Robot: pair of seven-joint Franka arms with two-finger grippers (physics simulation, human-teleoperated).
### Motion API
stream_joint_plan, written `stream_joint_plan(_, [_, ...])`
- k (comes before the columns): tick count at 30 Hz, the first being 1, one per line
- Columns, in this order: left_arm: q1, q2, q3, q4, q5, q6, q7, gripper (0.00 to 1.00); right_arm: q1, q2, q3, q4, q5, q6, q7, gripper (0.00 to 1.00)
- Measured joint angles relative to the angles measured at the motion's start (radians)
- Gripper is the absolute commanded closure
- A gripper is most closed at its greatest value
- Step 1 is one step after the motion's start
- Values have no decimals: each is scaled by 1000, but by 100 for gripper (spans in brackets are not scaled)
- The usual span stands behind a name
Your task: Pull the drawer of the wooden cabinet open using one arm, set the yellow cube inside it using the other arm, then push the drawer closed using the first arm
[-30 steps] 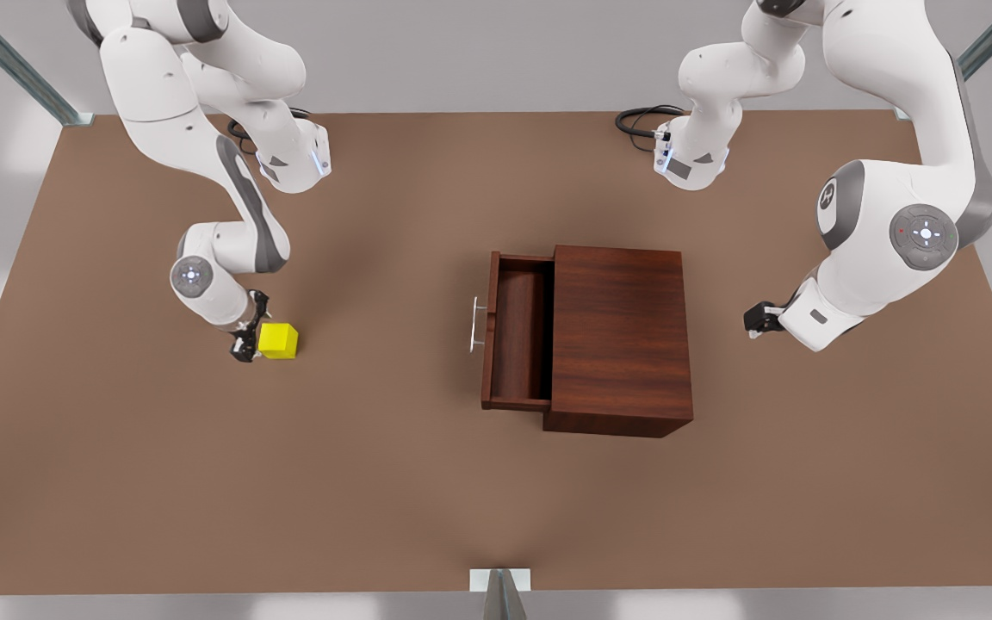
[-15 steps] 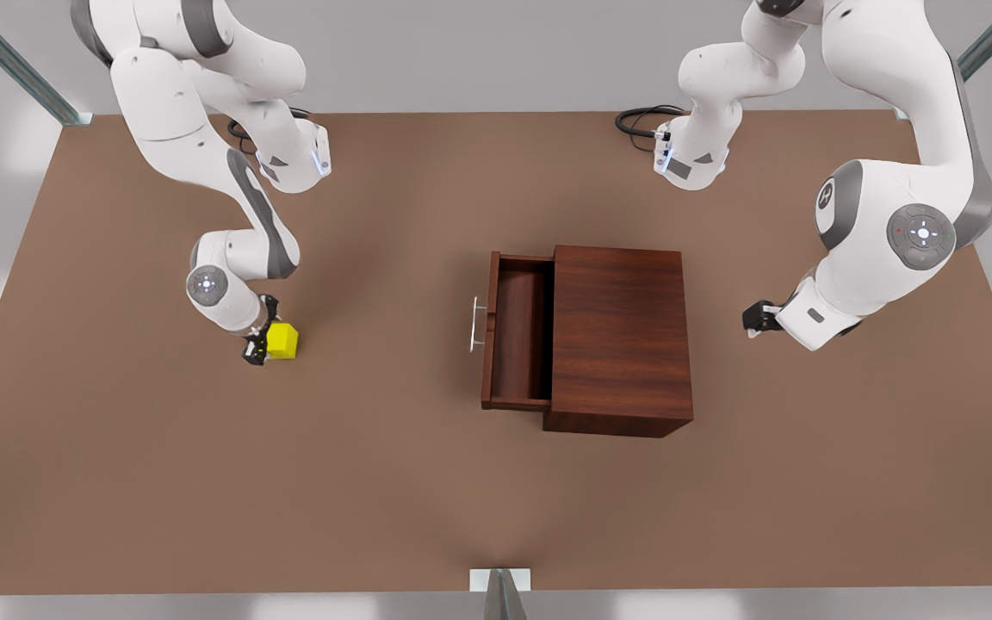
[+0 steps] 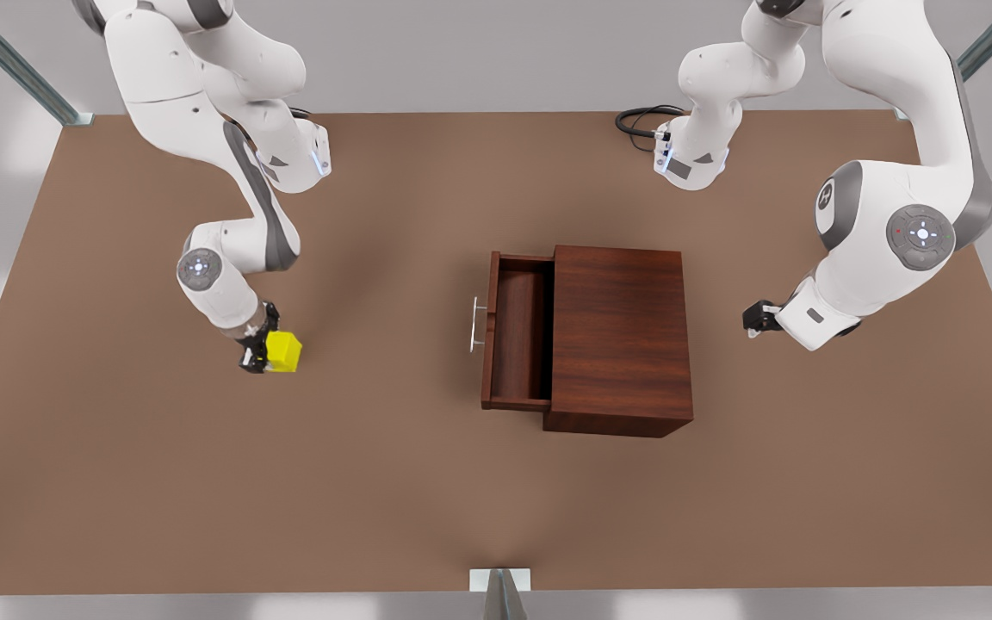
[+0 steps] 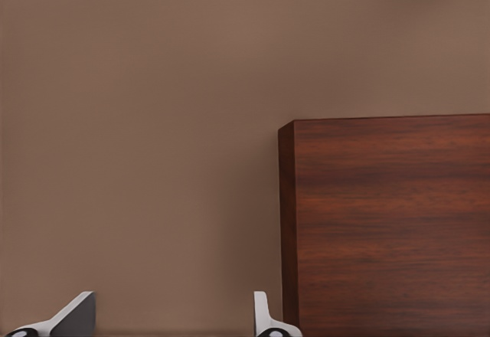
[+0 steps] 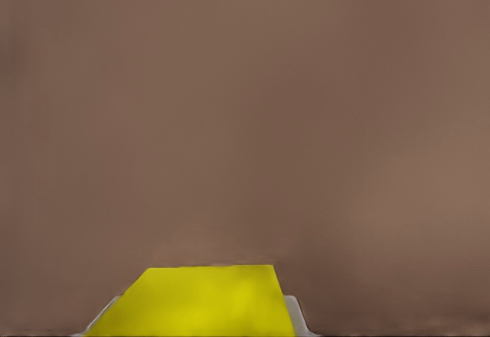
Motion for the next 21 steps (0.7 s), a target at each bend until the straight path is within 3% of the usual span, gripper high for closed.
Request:
stream_joint_plan(8, [1,-1,1,0,0,0,3,0,21,26,123,359,4,-319,46,42])
stream_joint_plan(21, [1,-1,1,0,0,-1,5,0,315,298,132,959,26,-854,180,42])
